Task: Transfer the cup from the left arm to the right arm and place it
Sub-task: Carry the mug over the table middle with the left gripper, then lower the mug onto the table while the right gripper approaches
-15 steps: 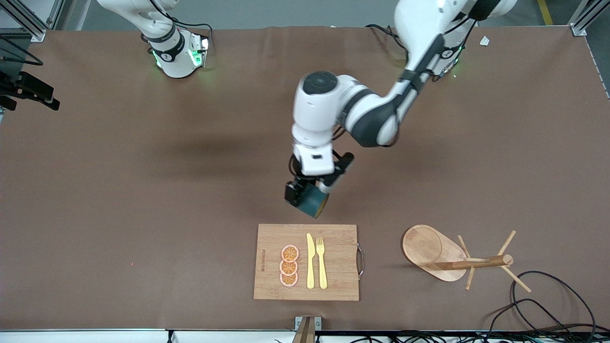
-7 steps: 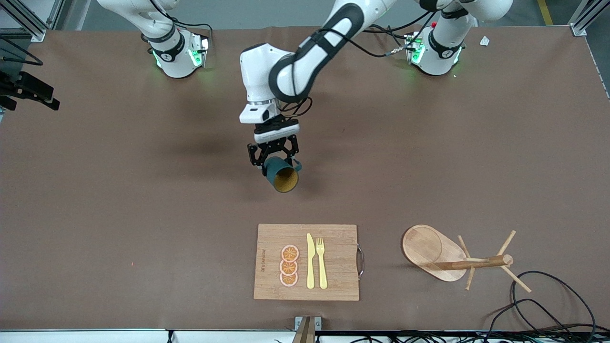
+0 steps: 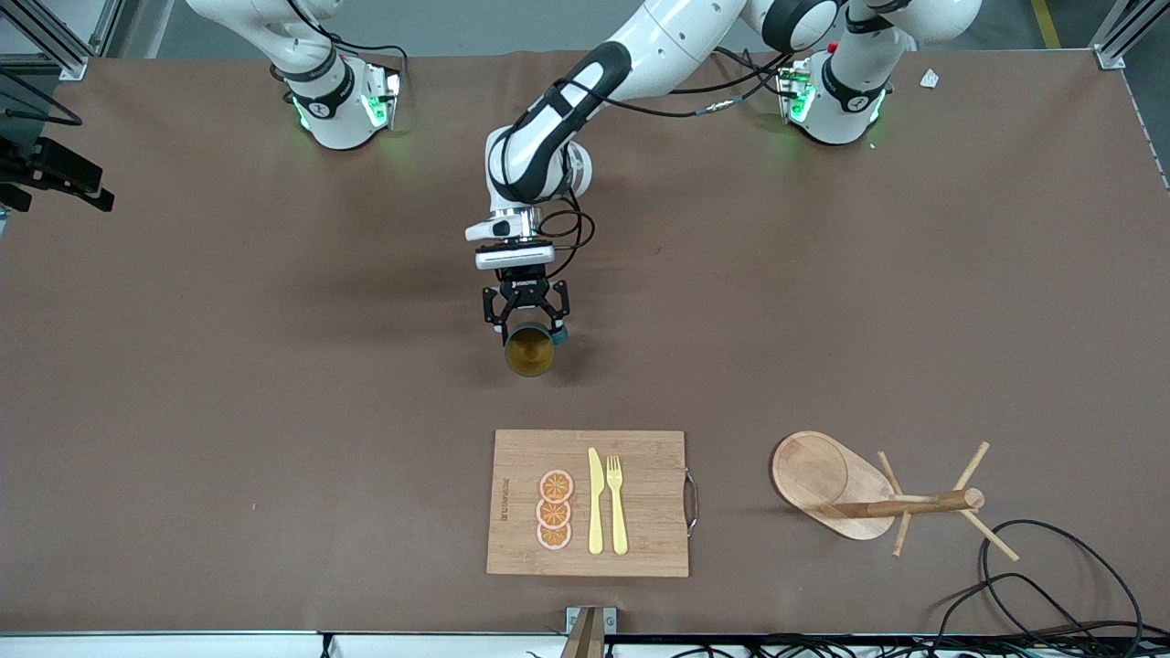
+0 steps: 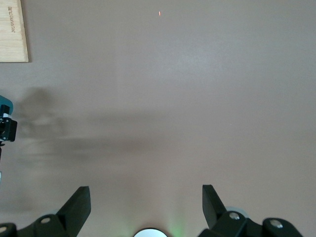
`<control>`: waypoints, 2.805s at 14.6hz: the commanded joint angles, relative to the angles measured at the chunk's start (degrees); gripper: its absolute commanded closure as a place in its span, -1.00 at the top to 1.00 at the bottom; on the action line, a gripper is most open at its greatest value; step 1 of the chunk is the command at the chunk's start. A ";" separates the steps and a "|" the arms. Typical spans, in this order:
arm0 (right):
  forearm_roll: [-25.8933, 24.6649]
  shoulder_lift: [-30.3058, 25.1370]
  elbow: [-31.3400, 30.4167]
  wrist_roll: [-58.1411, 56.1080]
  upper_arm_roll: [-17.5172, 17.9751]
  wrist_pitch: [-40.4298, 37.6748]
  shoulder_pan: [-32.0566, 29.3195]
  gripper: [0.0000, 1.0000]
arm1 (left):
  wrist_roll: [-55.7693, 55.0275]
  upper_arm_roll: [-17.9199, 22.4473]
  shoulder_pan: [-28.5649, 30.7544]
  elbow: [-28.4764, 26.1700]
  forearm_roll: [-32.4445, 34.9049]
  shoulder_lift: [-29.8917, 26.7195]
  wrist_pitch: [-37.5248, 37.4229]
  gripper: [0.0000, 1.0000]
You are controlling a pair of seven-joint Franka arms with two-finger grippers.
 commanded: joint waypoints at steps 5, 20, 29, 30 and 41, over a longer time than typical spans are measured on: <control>0.12 1.57 0.62 0.82 0.25 -0.04 -0.66 1.00 | -5.20 1.20 -2.34 1.64 13.17 4.29 -5.55 0.23; 0.12 13.97 0.62 0.47 0.25 7.42 0.13 1.00 | -19.52 2.26 -2.60 1.12 25.22 9.65 -9.24 0.55; 6.63 20.47 -1.49 18.71 0.25 16.12 8.11 1.00 | -21.30 2.26 -3.30 0.94 25.31 11.68 -11.26 0.99; 6.63 20.99 -1.49 21.88 0.25 16.57 9.52 1.00 | -21.47 2.09 -3.30 0.94 24.96 11.50 -11.26 1.00; 6.80 26.97 -1.40 49.41 0.25 25.35 21.57 1.00 | -21.30 -6.17 -4.71 0.32 17.76 8.69 -20.21 0.99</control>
